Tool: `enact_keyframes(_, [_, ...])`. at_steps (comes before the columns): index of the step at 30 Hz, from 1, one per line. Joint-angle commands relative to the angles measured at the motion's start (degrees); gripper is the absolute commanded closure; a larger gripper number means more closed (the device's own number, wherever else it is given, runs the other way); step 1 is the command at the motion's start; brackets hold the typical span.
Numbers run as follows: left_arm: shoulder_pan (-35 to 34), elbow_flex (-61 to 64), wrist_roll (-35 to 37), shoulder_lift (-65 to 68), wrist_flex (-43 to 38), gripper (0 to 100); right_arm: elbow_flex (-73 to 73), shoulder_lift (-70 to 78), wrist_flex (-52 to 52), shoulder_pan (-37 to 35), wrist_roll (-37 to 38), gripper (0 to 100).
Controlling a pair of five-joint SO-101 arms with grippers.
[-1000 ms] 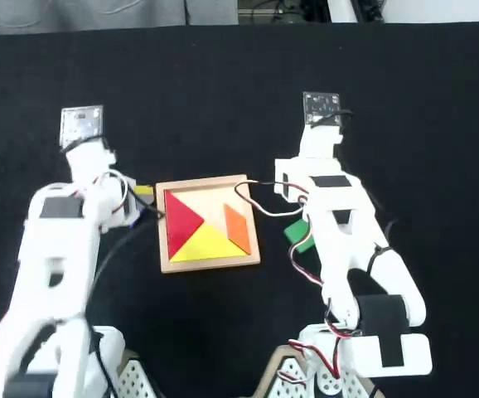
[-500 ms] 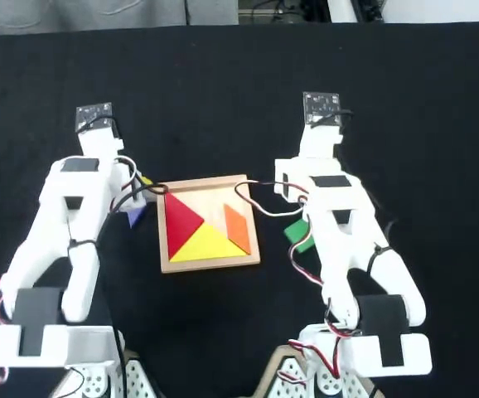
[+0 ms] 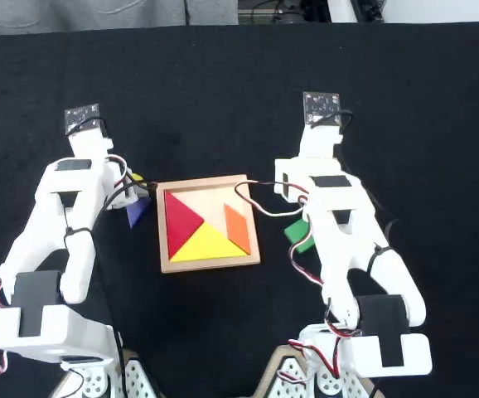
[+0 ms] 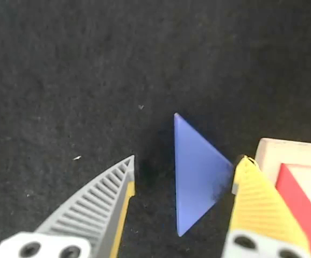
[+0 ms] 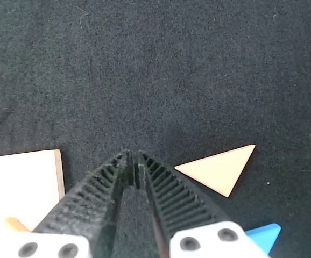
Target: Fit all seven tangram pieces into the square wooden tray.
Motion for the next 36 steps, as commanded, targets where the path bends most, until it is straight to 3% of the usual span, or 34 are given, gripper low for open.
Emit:
enact_keyframes(1, [1.01, -2.86, 0.26, -0.35, -0.79, 71, -0.31, -2.68, -0.79, 0.26, 0.35, 98.4])
enact_keyframes(20, [2.15, -5.85, 1.93, 5.54, -0.09, 71, -0.22, -2.68, -0.79, 0.0, 0.35, 98.4])
enact_keyframes(25, [2.07, -7.43, 2.73, 6.68, 1.67, 77, -0.22, -2.68, -0.79, 0.0, 0.35, 98.4])
enact_keyframes(36, [-2.42, -7.08, 2.55, 6.68, 4.04, 77, -0.22, -2.68, -0.79, 0.0, 0.35, 98.4])
